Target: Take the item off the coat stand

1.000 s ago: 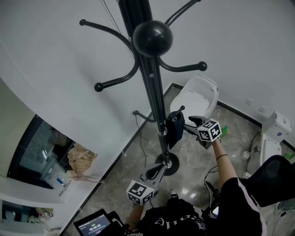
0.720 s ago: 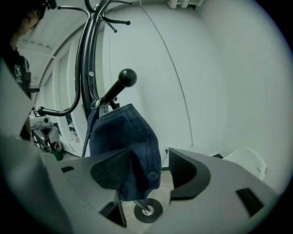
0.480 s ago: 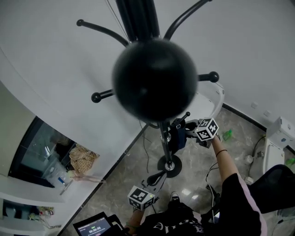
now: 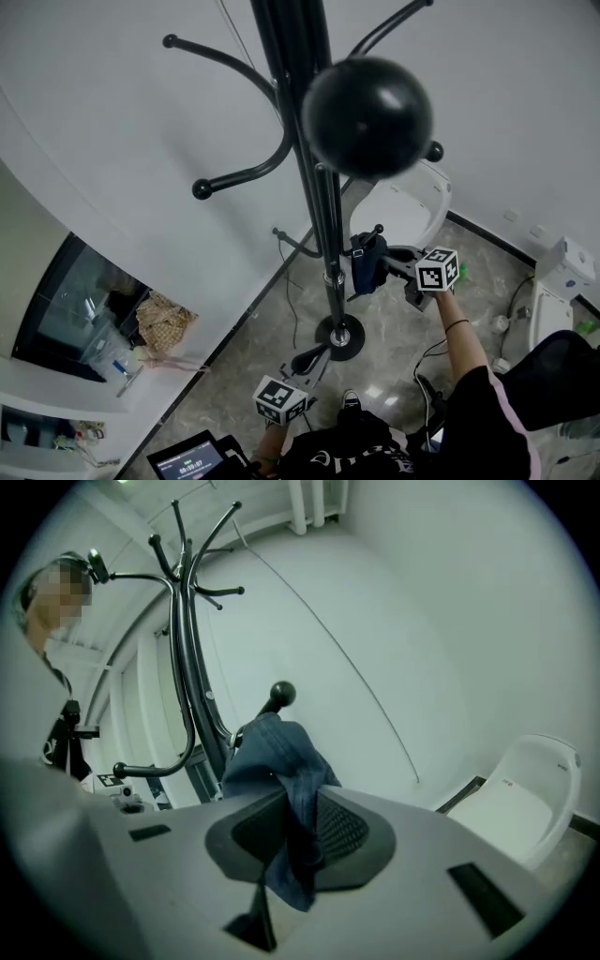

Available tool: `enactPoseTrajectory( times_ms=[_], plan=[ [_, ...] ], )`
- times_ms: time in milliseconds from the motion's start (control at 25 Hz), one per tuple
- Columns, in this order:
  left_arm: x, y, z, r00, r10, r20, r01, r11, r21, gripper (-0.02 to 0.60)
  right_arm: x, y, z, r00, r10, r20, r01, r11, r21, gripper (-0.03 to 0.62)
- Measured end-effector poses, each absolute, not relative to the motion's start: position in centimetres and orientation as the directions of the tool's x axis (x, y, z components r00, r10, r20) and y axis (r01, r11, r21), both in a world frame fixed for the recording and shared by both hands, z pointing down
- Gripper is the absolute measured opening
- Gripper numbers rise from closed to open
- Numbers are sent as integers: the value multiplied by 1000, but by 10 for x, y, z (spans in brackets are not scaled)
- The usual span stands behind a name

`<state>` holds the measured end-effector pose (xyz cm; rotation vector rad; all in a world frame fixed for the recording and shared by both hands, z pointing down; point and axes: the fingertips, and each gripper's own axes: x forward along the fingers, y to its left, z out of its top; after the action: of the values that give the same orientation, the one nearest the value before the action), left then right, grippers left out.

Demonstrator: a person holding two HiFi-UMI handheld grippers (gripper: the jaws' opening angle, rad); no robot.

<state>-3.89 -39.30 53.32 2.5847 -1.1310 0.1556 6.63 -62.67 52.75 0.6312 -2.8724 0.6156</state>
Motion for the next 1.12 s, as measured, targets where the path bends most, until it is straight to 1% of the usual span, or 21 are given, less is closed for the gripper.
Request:
enactPoseTrajectory(
  times_ms=[120, 280, 400, 480, 600, 720, 920, 1000, 1120],
  plan=[
    [-40, -387, 533, 687, -692, 222, -727, -643, 242, 6, 82, -628, 517, -877, -443, 185, -480, 798, -364, 78],
    [-46, -381, 529, 681, -700, 214, -731, -639, 239, 6, 103, -632, 501, -834, -539, 118, -534, 734, -419, 72],
    [-52, -378, 525, 672, -711, 209, -740, -630, 236, 6, 115, -633, 492, -805, -587, 83, -556, 699, -449, 71],
    [-58, -374, 524, 664, -718, 210, -747, -622, 237, 6, 119, -633, 488, -786, -614, 76, -573, 676, -464, 69],
    [-67, -369, 527, 652, -727, 216, -757, -609, 235, 6, 125, -643, 493, -741, -662, 110, -617, 607, -500, 69],
    [-72, -363, 528, 645, -732, 221, -764, -602, 233, 6, 121, -651, 499, -727, -675, 123, -620, 568, -541, 69],
    [-79, -358, 528, 625, -746, 229, -780, -583, 228, 6, 123, -661, 476, -701, -713, 14, -581, 559, -592, 67],
    [-84, -357, 528, 615, -754, 232, -788, -572, 227, 6, 126, -664, 464, -697, -717, -16, -575, 572, -585, 67],
    [-88, -356, 527, 604, -763, 231, -796, -561, 228, 6, 127, -661, 457, -713, -701, -8, -585, 601, -545, 67]
  ],
)
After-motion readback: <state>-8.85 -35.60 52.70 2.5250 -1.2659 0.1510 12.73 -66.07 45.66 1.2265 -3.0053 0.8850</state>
